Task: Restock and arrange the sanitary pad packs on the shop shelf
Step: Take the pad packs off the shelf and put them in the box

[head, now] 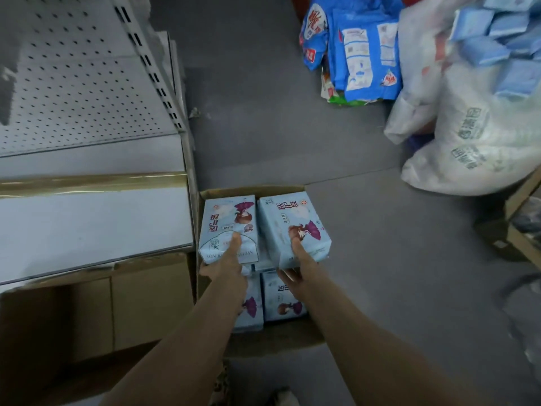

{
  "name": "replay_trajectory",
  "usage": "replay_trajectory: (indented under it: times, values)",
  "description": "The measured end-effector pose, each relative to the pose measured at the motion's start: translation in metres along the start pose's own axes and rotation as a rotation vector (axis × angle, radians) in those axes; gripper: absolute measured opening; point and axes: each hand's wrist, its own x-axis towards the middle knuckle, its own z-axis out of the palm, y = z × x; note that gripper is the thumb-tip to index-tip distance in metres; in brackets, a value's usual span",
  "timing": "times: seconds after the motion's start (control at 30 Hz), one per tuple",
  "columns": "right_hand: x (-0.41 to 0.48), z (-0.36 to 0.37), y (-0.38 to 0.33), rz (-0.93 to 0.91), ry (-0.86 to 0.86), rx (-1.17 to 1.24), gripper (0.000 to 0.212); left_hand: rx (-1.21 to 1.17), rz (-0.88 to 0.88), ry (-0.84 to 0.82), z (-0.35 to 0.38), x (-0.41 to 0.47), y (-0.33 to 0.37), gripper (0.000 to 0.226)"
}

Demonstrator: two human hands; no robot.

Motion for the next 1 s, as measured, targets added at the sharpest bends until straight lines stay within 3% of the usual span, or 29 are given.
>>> replay_trajectory:
  times: [0.07,0.17,0.27,0.43,0.5,0.6,0.7,0.8,0.9,0.93,1.0]
  values:
    - [0.013,0.003,0.006,0.003,0.005,-0.001,0.051,0.047,-0.022,-0.005,0.003,0.011,-0.005,0.106]
    - [0.025,0.01,0.011,0.006,-0.003,-0.005,0.046,0.116,-0.046,0.025,0.011,0.024,-0.009,0.101]
    - [0.029,0.021,0.011,0.002,-0.004,-0.008,0.053,0.162,-0.081,0.022,0.016,0.035,-0.013,0.09]
    - [0.008,0.031,-0.001,0.066,0.074,-0.126,0.036,0.282,-0.096,-0.096,0.006,0.043,-0.012,0.069]
    - [-0.009,0.03,-0.008,0.112,0.132,-0.258,0.042,0.356,-0.135,-0.125,-0.003,0.039,-0.001,0.078]
    - [-0.035,0.027,-0.021,0.11,0.169,-0.372,0.035,0.44,-0.101,-0.153,-0.017,0.041,0.008,0.115]
    - [-0.07,0.032,-0.04,0.036,0.114,-0.484,0.039,0.498,-0.012,-0.148,-0.023,-0.002,0.04,0.119]
    - [-0.115,0.047,-0.07,-0.084,0.163,-0.594,0.025,0.588,0.164,-0.214,-0.019,-0.072,0.085,0.088]
    - [-0.173,0.071,-0.109,-0.207,0.098,-0.684,0.024,0.713,0.359,-0.307,-0.013,-0.16,0.135,0.082]
    - [-0.194,0.078,-0.123,-0.269,0.089,-0.714,0.025,0.745,0.42,-0.343,-0.013,-0.189,0.151,0.078]
    - [-0.246,0.092,-0.154,-0.422,0.077,-0.815,0.049,0.779,0.517,-0.368,-0.01,-0.239,0.177,0.071]
